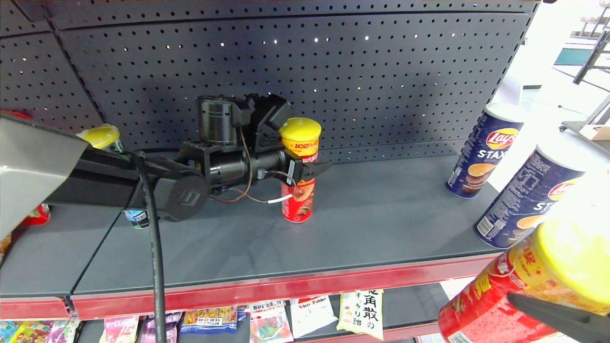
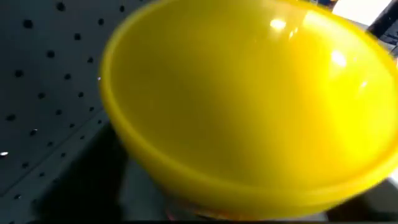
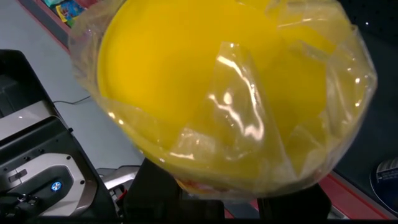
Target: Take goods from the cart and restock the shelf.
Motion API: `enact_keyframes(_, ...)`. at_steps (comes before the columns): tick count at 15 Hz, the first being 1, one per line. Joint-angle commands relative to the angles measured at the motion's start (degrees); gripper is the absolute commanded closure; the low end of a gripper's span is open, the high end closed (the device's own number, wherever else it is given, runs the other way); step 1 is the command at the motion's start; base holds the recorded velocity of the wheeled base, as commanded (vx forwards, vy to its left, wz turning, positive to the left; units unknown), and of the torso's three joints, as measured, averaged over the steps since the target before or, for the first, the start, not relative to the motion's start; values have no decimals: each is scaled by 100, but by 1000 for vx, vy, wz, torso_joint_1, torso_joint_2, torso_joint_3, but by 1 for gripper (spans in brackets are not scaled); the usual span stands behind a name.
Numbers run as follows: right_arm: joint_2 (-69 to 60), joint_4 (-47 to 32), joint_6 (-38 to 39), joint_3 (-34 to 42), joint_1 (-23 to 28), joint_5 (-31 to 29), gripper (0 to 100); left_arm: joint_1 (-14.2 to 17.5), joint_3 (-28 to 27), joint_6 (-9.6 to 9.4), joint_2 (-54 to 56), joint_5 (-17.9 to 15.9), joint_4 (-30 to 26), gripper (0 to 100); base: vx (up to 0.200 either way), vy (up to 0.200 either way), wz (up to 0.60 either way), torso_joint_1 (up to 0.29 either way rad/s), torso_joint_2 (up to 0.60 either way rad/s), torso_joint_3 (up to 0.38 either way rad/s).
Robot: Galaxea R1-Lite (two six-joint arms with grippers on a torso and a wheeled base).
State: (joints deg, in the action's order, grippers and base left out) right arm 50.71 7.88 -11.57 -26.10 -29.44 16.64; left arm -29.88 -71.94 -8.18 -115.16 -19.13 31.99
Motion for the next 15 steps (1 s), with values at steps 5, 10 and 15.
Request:
enact_keyframes(5, -9, 4, -3, 8, 52, 6, 100, 52, 162, 18, -15, -241, 53, 100, 0, 0, 0, 0, 0, 0)
enact_keyframes(10, -9, 12, 6, 0, 88, 15, 100, 219, 1024, 18, 1014, -1664, 115, 100, 0, 0, 0, 0, 0, 0)
enact_keyframes(15, 9, 12, 6, 0, 88, 15, 100, 395, 1824, -351, 1295, -2622, 343, 100, 0, 0, 0, 0, 0, 0)
